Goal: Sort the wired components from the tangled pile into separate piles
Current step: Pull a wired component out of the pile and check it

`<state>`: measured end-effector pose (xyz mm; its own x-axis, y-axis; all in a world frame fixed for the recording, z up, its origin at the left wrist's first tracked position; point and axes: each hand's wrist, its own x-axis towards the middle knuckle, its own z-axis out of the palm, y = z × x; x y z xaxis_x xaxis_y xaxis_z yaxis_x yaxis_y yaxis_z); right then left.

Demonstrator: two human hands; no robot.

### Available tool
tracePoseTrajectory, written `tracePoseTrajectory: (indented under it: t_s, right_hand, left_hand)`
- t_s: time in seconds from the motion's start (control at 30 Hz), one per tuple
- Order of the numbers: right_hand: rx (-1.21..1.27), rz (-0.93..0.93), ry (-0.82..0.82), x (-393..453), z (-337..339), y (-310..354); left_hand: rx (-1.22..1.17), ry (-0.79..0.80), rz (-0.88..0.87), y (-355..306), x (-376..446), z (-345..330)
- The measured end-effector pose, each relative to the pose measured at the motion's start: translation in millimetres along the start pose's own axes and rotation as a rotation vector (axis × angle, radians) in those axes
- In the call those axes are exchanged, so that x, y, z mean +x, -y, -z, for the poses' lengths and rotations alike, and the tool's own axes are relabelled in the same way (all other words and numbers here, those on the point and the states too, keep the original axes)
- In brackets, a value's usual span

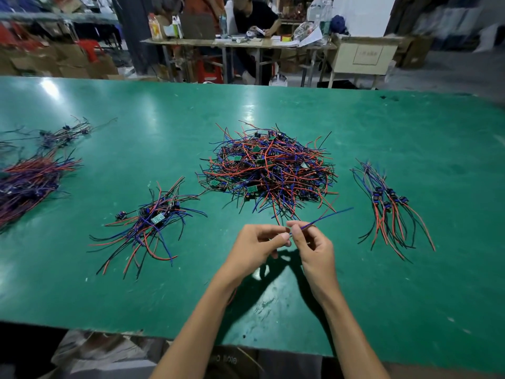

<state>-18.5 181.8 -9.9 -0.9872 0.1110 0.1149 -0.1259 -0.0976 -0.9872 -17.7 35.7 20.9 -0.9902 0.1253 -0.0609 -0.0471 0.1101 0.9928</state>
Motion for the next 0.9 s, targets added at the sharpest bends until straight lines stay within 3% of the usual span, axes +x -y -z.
tracePoseTrajectory:
  t_s: [0.3,0.43,0.63,0.9]
  right_hand:
    - [-0.135,-0.013,-0.129,4,3,-10]
    - [-0.164,0.015,-0.08,4,3,-10]
    - [-0.34,0.088,0.13,0,-6,-6]
    - [-0.227,-0.017,0.103,1,-4,-10]
  left_hand:
    - [0.017,-0.082,-0.003,21,-3,-9]
    - [-0.059,-0.094,0.003,27,-5,-10]
    - [-0.177,-0.141,-0.048,25,-6,-10]
    - [-0.078,-0.116,-0.02,26,-4,-14]
